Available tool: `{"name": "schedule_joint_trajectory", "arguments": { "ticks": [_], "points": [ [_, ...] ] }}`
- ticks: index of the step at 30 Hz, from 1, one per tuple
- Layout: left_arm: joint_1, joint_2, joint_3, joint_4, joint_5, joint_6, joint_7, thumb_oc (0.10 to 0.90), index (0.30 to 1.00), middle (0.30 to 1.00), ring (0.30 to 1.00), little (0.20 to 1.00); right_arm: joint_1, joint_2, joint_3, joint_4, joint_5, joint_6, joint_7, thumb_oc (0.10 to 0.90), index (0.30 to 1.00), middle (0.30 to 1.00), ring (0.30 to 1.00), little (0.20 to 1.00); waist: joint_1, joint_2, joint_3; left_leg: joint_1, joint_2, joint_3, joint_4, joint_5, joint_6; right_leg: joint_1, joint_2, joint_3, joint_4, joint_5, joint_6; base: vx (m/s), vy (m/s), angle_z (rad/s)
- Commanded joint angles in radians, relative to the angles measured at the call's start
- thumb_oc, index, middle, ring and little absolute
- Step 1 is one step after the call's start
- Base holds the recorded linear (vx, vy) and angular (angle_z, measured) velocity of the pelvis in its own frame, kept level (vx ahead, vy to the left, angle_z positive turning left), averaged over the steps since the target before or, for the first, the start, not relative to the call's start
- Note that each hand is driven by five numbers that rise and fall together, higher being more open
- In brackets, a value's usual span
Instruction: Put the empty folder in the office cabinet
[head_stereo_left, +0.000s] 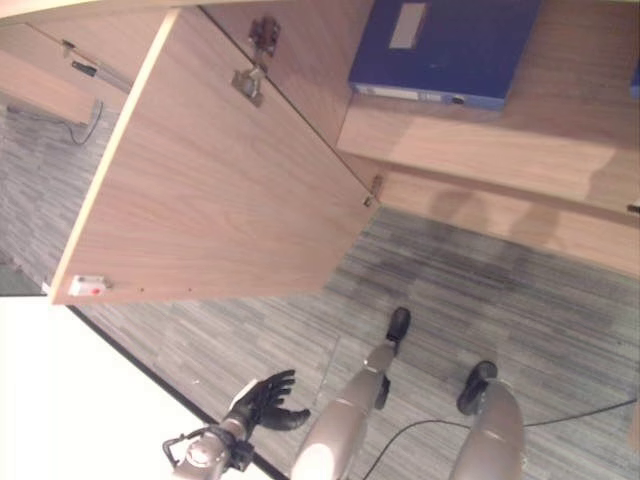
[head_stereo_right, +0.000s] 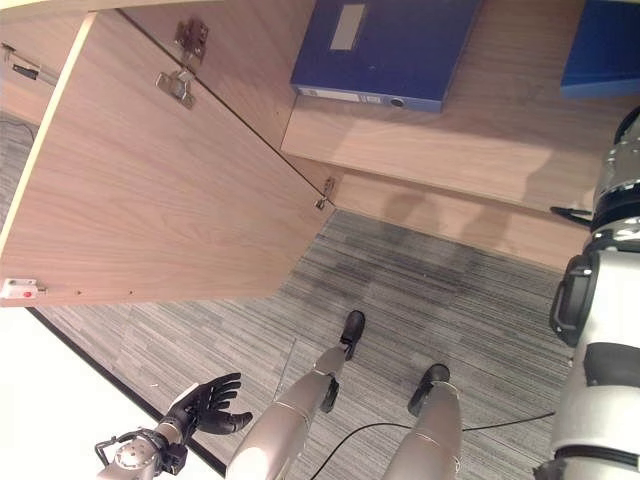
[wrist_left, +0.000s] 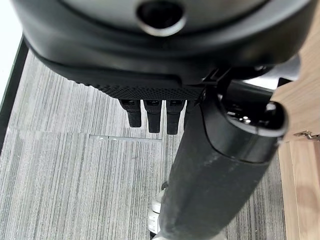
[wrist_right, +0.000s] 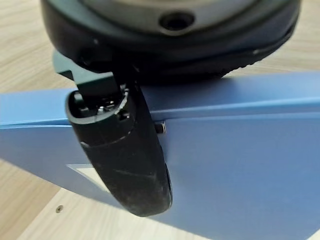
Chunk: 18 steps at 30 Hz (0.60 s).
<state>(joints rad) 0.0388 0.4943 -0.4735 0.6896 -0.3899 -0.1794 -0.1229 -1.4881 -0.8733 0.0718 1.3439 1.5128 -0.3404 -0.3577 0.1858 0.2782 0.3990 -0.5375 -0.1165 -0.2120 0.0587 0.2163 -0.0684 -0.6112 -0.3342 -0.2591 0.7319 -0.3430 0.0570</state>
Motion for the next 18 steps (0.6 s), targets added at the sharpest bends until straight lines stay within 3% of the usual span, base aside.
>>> {"name": "schedule_joint_trajectory", "arguments": {
  "ticks": [1, 3, 5, 9, 10, 11, 12, 18],
  "points": [
    [0.021, 0.040, -0.008, 0.125, 0.001, -0.009, 0.020, 0.800, 0.900, 0.900, 0.900, 0.900, -0.150, -0.128, 0.114, -0.087, -0.091, -0.028, 0.033, 0.800, 0.900, 0.900, 0.900, 0.900, 0.003, -0.004, -0.063, 0.114, 0.104, 0.015, 0.039, -0.234, -0.094, 0.109, 0.004, 0.037, -0.187, 0.045, 0.120, 0.11, -0.057, 0.02],
    [0.008, 0.022, -0.010, 0.152, 0.011, -0.009, 0.030, 0.800, 0.900, 0.900, 0.900, 0.900, -0.161, -0.128, 0.124, -0.071, -0.096, -0.019, 0.025, 0.800, 0.900, 0.900, 0.900, 0.900, 0.003, -0.003, -0.059, 0.121, 0.108, 0.007, 0.022, -0.211, -0.092, 0.115, 0.006, 0.020, -0.196, 0.072, 0.115, -0.03, 0.008, 0.01],
    [0.000, 0.013, -0.013, 0.170, 0.022, -0.007, 0.035, 0.800, 0.900, 0.900, 0.900, 0.900, -0.176, -0.131, 0.134, -0.054, -0.108, -0.006, 0.014, 0.800, 0.900, 0.900, 0.900, 0.900, -0.002, -0.012, -0.070, 0.139, 0.111, 0.007, 0.010, -0.227, -0.093, 0.133, 0.008, 0.026, -0.200, 0.047, 0.118, 0.01, -0.009, -0.02],
    [-0.006, 0.013, -0.015, 0.179, 0.037, -0.011, 0.047, 0.800, 0.900, 0.900, 0.900, 0.900, -0.222, -0.154, 0.172, 0.018, -0.136, 0.054, -0.008, 0.800, 0.900, 0.900, 0.900, 0.900, -0.001, -0.011, -0.062, 0.145, 0.111, -0.001, 0.008, -0.211, -0.094, 0.145, 0.004, 0.007, -0.209, 0.069, 0.112, -0.01, -0.007, 0.02],
    [-0.009, 0.015, -0.018, 0.185, 0.040, -0.006, 0.052, 0.800, 0.900, 0.900, 0.900, 0.900, -0.247, -0.173, 0.199, 0.073, -0.179, 0.112, -0.035, 0.800, 0.900, 0.900, 0.900, 0.900, -0.005, -0.021, -0.070, 0.153, 0.112, -0.003, 0.004, -0.229, -0.095, 0.154, 0.005, 0.012, -0.201, 0.045, 0.114, 0.01, -0.037, 0.13],
    [-0.012, 0.019, -0.022, 0.188, 0.051, -0.001, 0.054, 0.800, 0.900, 0.900, 0.900, 0.900, -0.250, -0.178, 0.205, 0.107, -0.196, 0.144, -0.048, 0.800, 0.900, 0.900, 0.900, 0.900, -0.002, -0.021, -0.064, 0.147, 0.113, -0.004, 0.008, -0.213, -0.094, 0.148, 0.003, 0.000, -0.204, 0.070, 0.111, 0.11, -0.097, 0.16],
    [-0.019, 0.019, -0.024, 0.190, 0.056, 0.002, 0.055, 0.800, 0.900, 0.900, 0.900, 0.900, -0.259, -0.180, 0.210, 0.125, -0.187, 0.157, -0.054, 0.800, 0.900, 0.900, 0.900, 0.900, -0.006, -0.027, -0.071, 0.157, 0.114, -0.003, 0.003, -0.234, -0.096, 0.159, 0.005, 0.008, -0.201, 0.039, 0.113, 0.01, -0.044, 0.11],
    [-0.027, -0.001, -0.011, 0.214, 0.063, 0.012, 0.079, 0.800, 0.900, 0.900, 0.900, 0.900, -0.276, -0.168, 0.223, 0.201, -0.200, 0.225, -0.096, 0.800, 0.900, 0.900, 0.900, 0.900, -0.008, -0.042, -0.069, 0.159, 0.126, -0.003, -0.005, -0.231, -0.092, 0.161, 0.016, 0.009, -0.212, 0.051, 0.109, 0.00, -0.008, 0.01]
  ]
}}
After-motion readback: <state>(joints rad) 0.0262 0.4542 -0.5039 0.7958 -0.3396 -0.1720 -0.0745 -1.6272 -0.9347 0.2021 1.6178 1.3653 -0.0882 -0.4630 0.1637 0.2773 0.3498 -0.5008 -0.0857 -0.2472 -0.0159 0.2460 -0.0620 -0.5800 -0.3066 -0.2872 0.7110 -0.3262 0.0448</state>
